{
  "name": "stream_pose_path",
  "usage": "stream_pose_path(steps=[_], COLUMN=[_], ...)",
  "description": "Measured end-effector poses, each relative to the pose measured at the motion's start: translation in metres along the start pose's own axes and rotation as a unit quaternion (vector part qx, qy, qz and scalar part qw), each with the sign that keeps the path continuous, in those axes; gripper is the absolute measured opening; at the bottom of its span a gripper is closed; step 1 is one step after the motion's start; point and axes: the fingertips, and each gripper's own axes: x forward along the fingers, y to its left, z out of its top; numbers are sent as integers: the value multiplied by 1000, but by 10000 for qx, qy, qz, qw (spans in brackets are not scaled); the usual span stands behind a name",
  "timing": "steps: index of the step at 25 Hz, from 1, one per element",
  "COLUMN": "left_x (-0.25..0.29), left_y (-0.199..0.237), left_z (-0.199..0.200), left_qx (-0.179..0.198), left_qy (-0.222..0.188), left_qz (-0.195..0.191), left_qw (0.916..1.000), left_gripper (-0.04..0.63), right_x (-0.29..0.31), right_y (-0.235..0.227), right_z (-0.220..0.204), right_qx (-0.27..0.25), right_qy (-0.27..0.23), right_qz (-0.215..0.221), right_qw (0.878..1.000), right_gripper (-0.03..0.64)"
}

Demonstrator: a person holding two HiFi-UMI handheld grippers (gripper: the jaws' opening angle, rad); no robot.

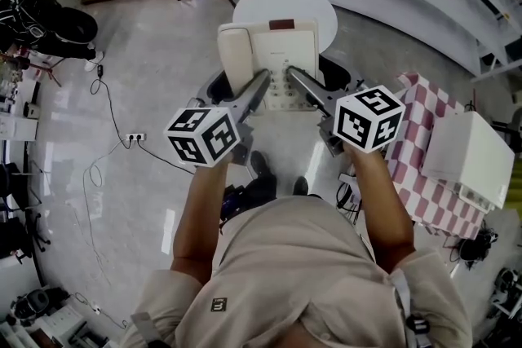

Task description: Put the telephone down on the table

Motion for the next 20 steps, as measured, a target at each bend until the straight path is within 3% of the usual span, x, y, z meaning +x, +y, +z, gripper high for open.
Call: stream_pose_path(steps=[20], left_x=[56], left_y=[102], left_z=[49], left_qx=[-4], left_qy=[293], left_qz=[-317], left_qw=[9991], left_gripper=[314], right_x=[114], right_y=[-27], right_z=[29], right_qx=[198], right_qy=[33], right_qz=[-347], right_qw=[9992], right_gripper=[236])
